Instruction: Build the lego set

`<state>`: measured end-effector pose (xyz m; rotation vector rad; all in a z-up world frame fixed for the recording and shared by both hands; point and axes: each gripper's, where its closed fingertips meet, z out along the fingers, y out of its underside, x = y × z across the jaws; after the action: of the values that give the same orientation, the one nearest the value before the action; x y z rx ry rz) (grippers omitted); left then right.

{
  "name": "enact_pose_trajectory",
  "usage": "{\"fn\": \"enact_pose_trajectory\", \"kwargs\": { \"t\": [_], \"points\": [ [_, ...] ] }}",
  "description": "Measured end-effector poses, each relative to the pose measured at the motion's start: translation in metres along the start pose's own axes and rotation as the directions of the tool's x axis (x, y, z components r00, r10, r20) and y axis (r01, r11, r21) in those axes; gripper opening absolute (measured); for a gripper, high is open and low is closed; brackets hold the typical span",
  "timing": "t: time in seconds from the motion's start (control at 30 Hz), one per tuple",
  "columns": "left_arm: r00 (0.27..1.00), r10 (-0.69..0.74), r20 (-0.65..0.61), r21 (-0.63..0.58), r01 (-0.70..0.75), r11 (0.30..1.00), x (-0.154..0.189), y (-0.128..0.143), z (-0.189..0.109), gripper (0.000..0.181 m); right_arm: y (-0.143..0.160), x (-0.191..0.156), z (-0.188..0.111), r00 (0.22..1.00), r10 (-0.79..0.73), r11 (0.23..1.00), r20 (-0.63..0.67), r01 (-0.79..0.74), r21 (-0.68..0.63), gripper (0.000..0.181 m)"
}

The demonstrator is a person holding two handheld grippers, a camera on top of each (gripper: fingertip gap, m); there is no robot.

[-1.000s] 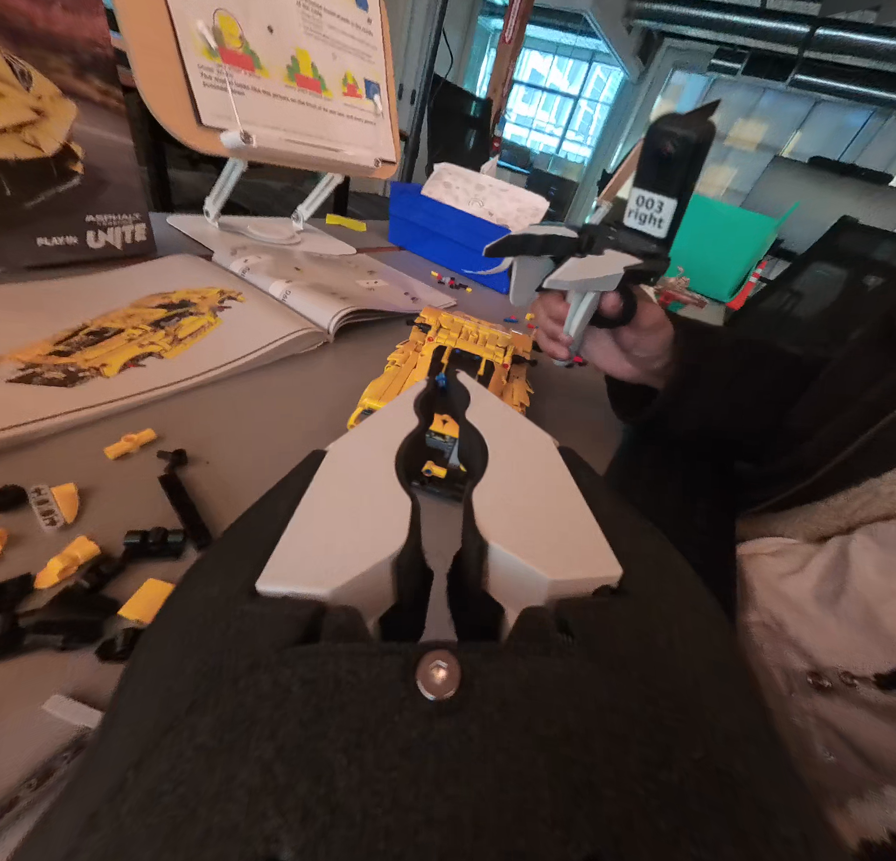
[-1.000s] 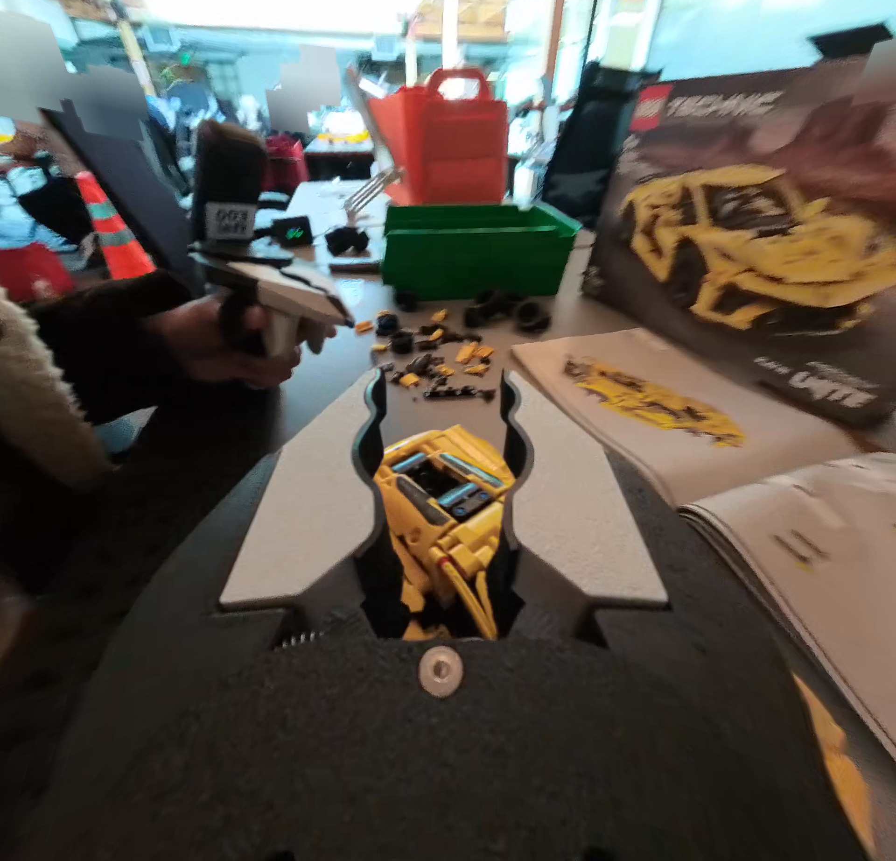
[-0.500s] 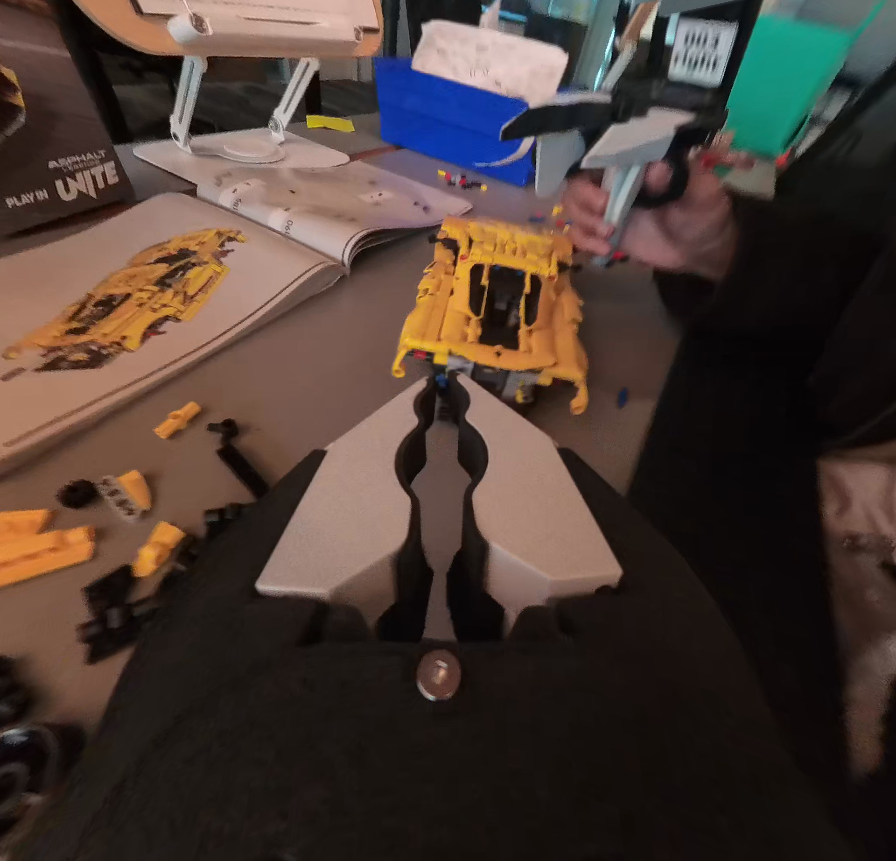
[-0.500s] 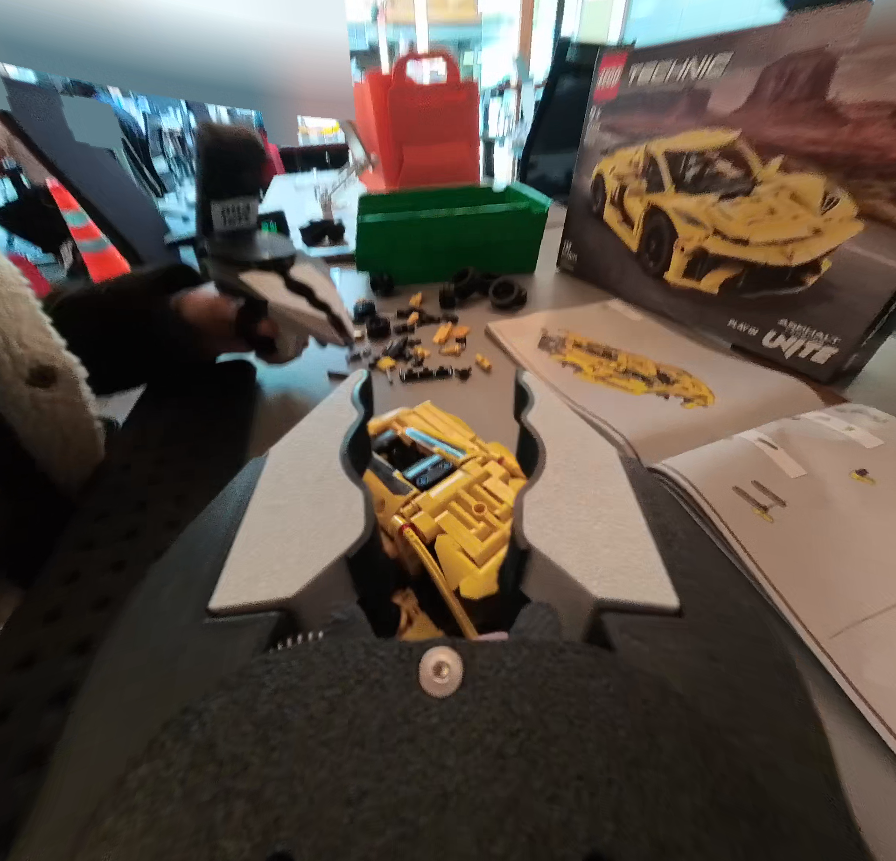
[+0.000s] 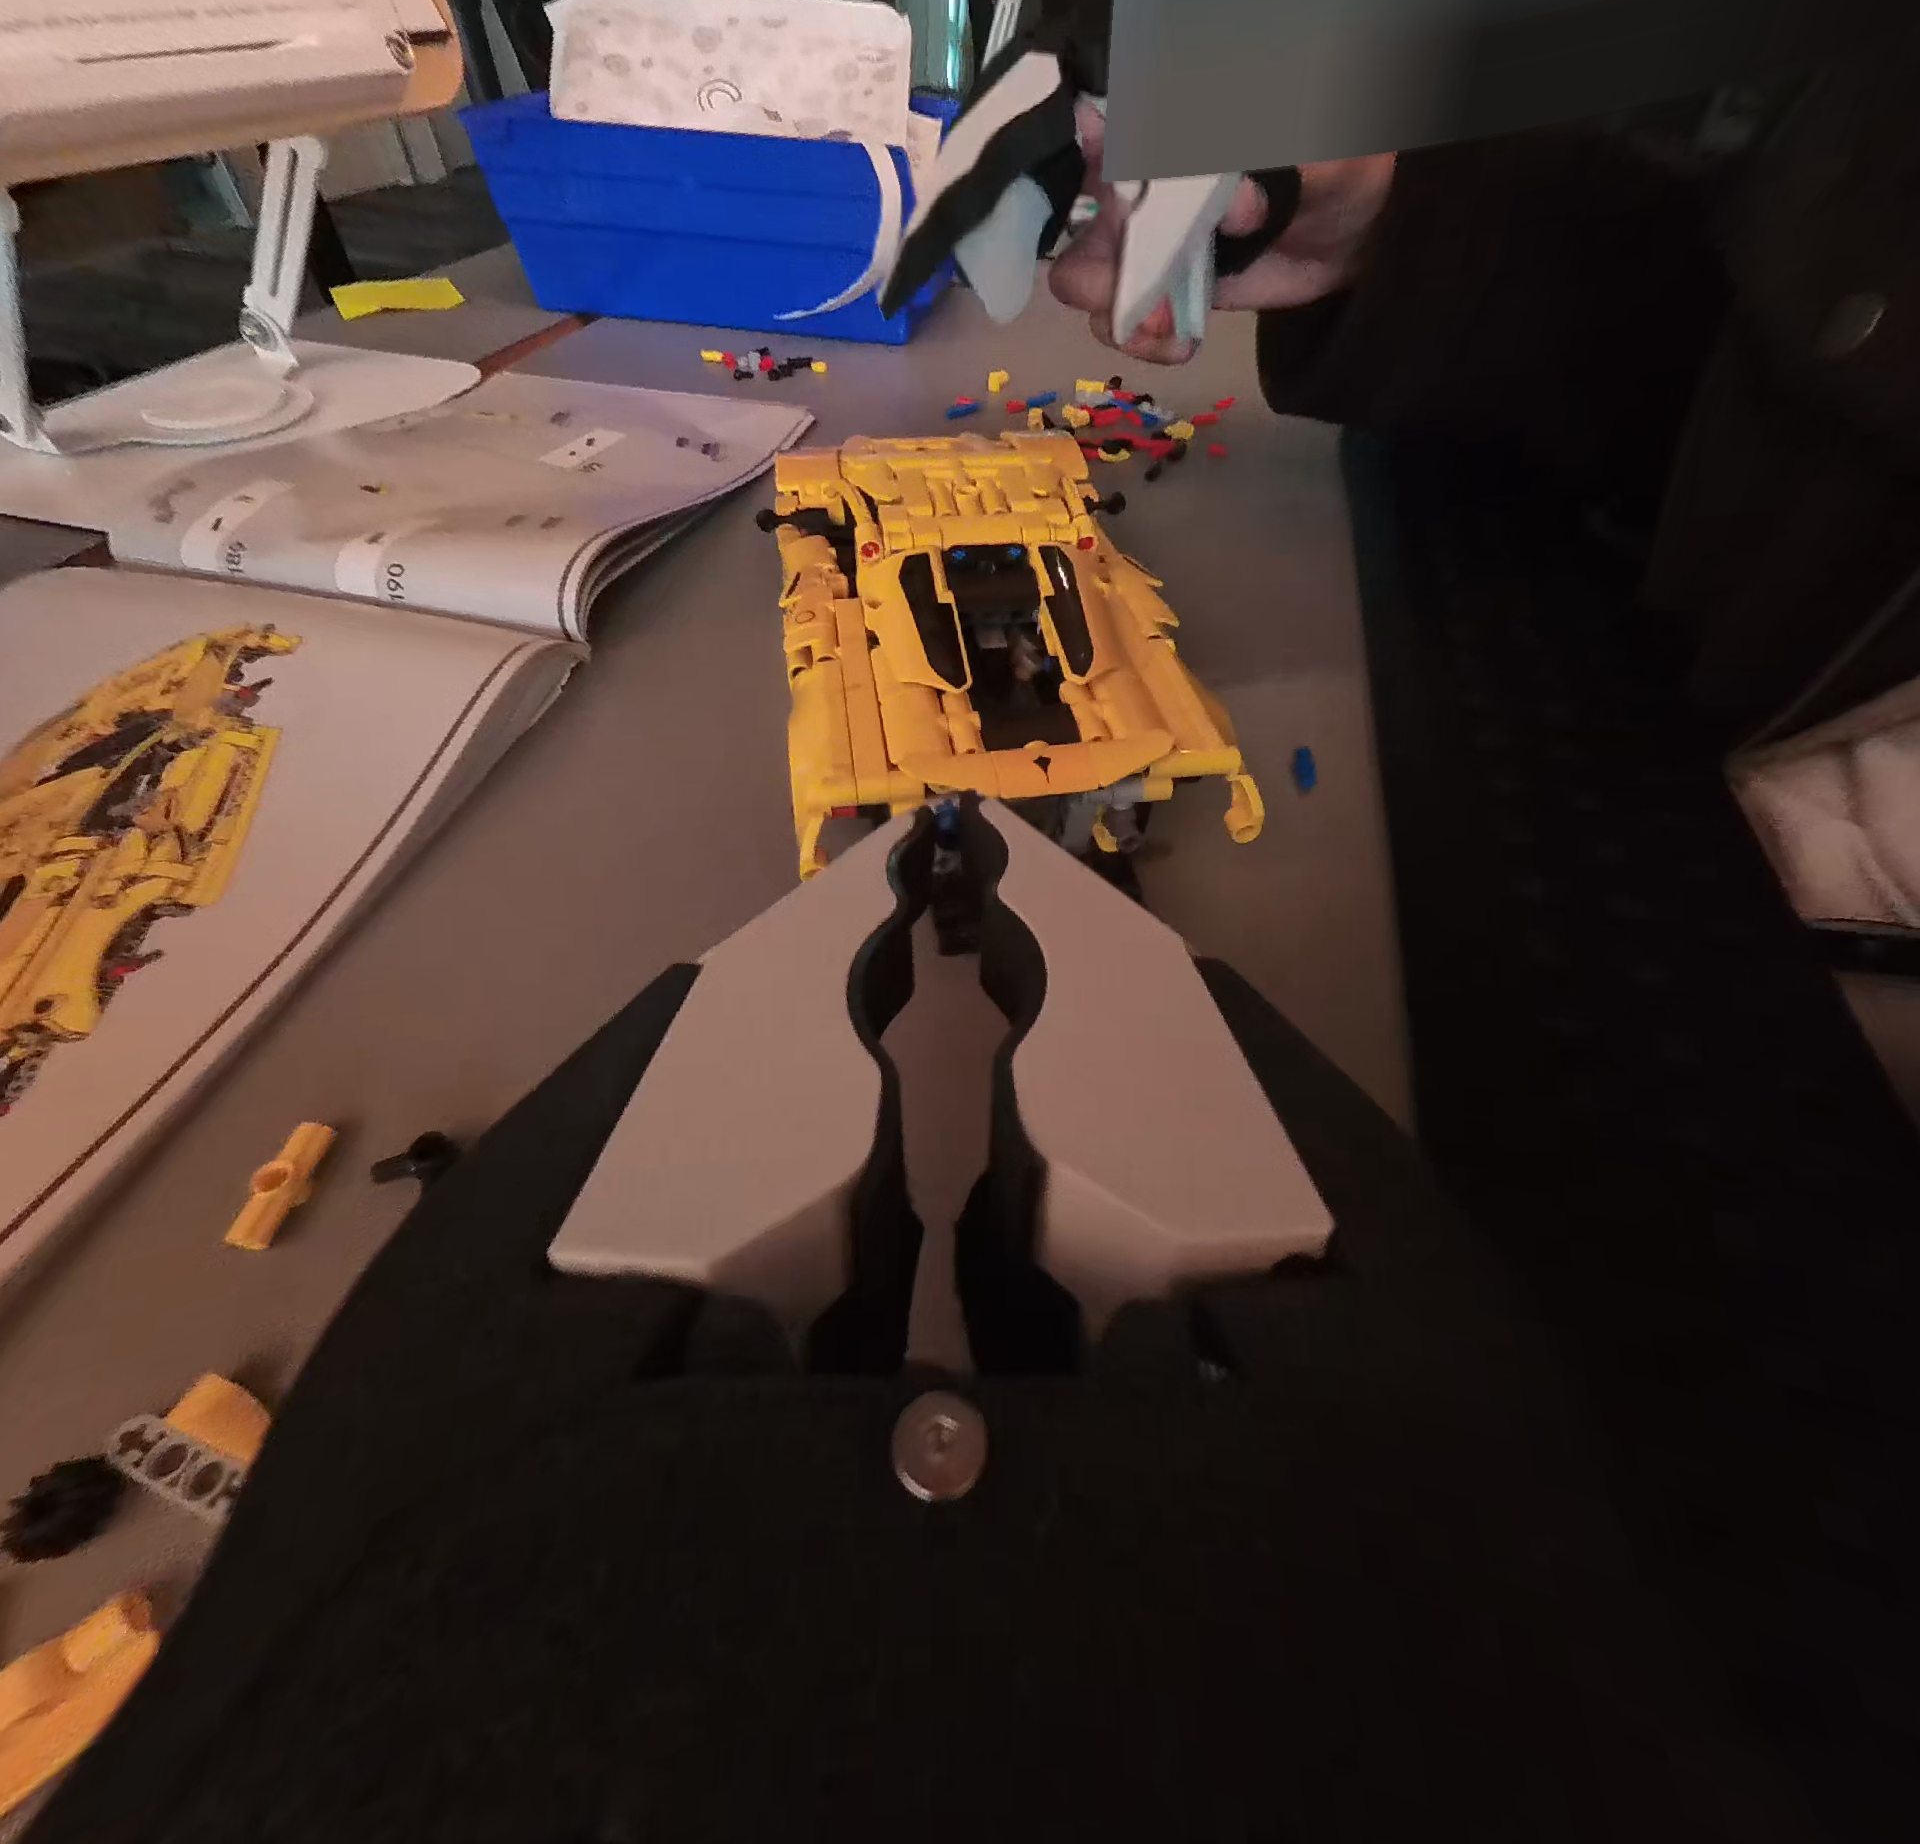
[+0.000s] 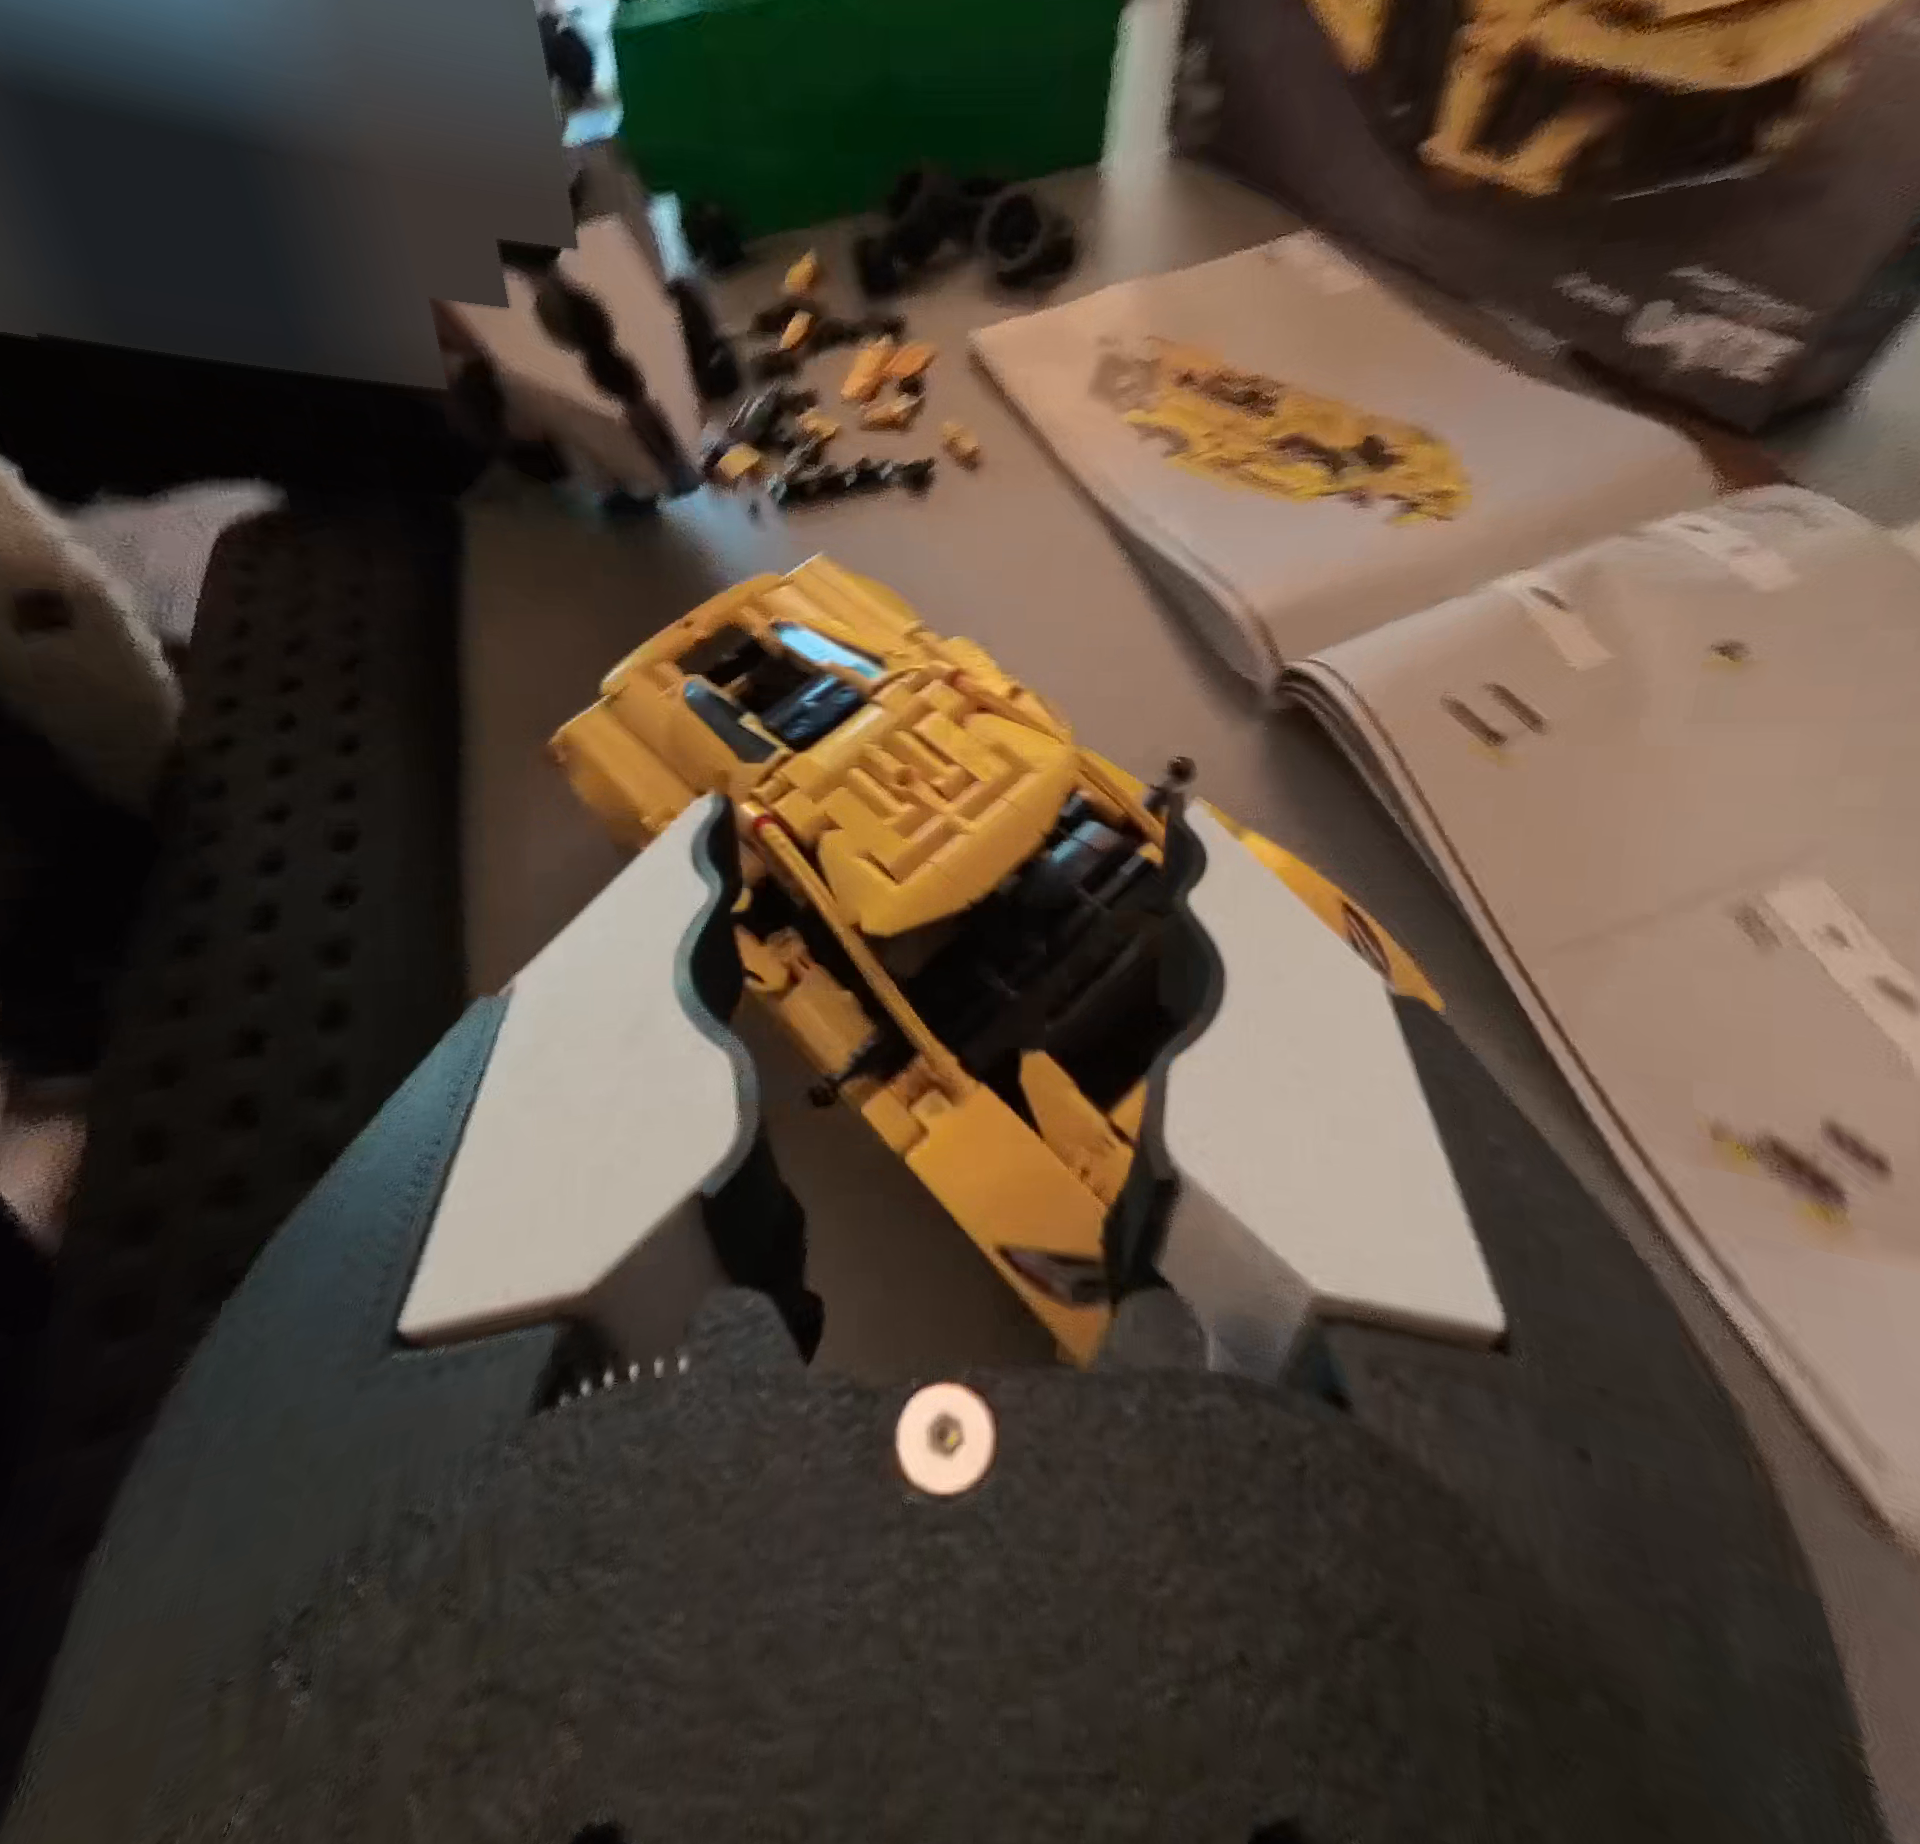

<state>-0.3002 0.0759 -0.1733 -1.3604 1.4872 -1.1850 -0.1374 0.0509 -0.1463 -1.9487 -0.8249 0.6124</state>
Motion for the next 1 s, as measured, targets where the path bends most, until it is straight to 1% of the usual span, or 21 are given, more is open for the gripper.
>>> {"fn": "enact_pose_trajectory", "kwargs": {
  "t": [0.03,0.1,0.13,0.17,0.23,0.3,0.33,0.43,0.53,0.6,0.63,0.67,0.73,0.87,0.93,0.97,1.0],
  "points": [
    [1.000,-0.011,0.001,0.013,0.011,1.000,0.000,-0.002,0.000,0.004,-0.003,-0.006,0.010,0.998,-0.050,0.997,0.038,0.051,-0.052,0.081],
    [0.999,-0.033,0.009,0.031,0.033,0.999,0.000,-0.005,0.000,0.004,-0.015,-0.018,0.031,0.979,-0.137,0.980,0.149,0.156,-0.122,0.072],
    [0.999,-0.029,0.022,0.045,0.028,0.999,-0.001,-0.006,-0.001,0.004,-0.020,-0.022,0.042,0.966,-0.173,0.965,0.193,0.206,-0.162,0.073],
    [0.999,-0.021,0.029,0.055,0.019,0.998,-0.001,-0.008,-0.002,0.004,-0.021,-0.025,0.053,0.948,-0.219,0.938,0.230,0.270,-0.218,0.076],
    [0.999,0.002,0.051,0.046,-0.005,0.999,-0.005,-0.009,-0.007,0.004,-0.020,-0.032,0.071,0.900,-0.316,0.855,0.300,0.407,-0.320,0.088],
    [0.996,0.038,0.079,0.036,-0.041,0.998,-0.009,-0.010,-0.013,0.004,-0.018,-0.043,0.084,0.853,-0.366,0.779,0.371,0.499,-0.379,0.093],
    [0.995,0.046,0.090,0.023,-0.048,0.999,-0.011,-0.008,-0.015,0.005,-0.015,-0.046,0.088,0.839,-0.373,0.742,0.397,0.526,-0.415,0.099],
    [0.995,0.049,0.084,0.010,-0.050,0.999,-0.008,-0.006,-0.016,0.005,0.000,-0.056,0.090,0.821,-0.364,0.691,0.439,0.554,-0.463,0.116],
    [0.996,0.056,0.067,-0.042,-0.053,0.998,-0.003,0.004,-0.009,0.004,0.027,-0.043,0.084,0.815,-0.423,0.594,0.396,0.580,-0.558,0.136],
    [0.996,0.069,0.057,-0.088,-0.064,0.994,0.000,0.013,-0.004,0.004,0.035,-0.044,0.084,0.808,-0.429,0.570,0.403,0.588,-0.573,0.136],
    [0.996,0.075,0.057,-0.104,-0.068,0.992,0.000,0.016,-0.002,0.004,0.036,-0.045,0.087,0.802,-0.437,0.572,0.407,0.597,-0.563,0.135],
    [0.996,0.075,0.053,-0.108,-0.069,0.992,0.002,0.017,-0.001,0.004,0.036,-0.043,0.091,0.795,-0.447,0.567,0.410,0.607,-0.557,0.133],
    [0.997,0.069,0.031,-0.097,-0.066,0.993,0.006,0.015,0.000,0.004,0.044,-0.040,0.097,0.786,-0.438,0.527,0.436,0.617,-0.584,0.130],
    [0.999,0.038,0.020,-0.128,-0.035,0.991,0.005,0.019,0.004,0.004,0.050,-0.042,0.105,0.775,-0.402,0.466,0.488,0.632,-0.620,0.135],
    [1.000,0.014,0.008,-0.139,-0.013,0.990,0.006,0.020,0.007,0.004,0.050,-0.042,0.105,0.772,-0.397,0.446,0.496,0.634,-0.631,0.132],
    [1.000,0.001,0.006,-0.138,0.000,0.990,0.006,0.020,0.008,0.004,0.050,-0.043,0.104,0.768,-0.393,0.444,0.506,0.641,-0.626,0.127],
    [1.000,-0.016,0.009,-0.134,0.017,0.991,0.004,0.019,0.008,0.004,0.050,-0.043,0.104,0.767,-0.392,0.451,0.508,0.642,-0.621,0.127]
  ]
}}
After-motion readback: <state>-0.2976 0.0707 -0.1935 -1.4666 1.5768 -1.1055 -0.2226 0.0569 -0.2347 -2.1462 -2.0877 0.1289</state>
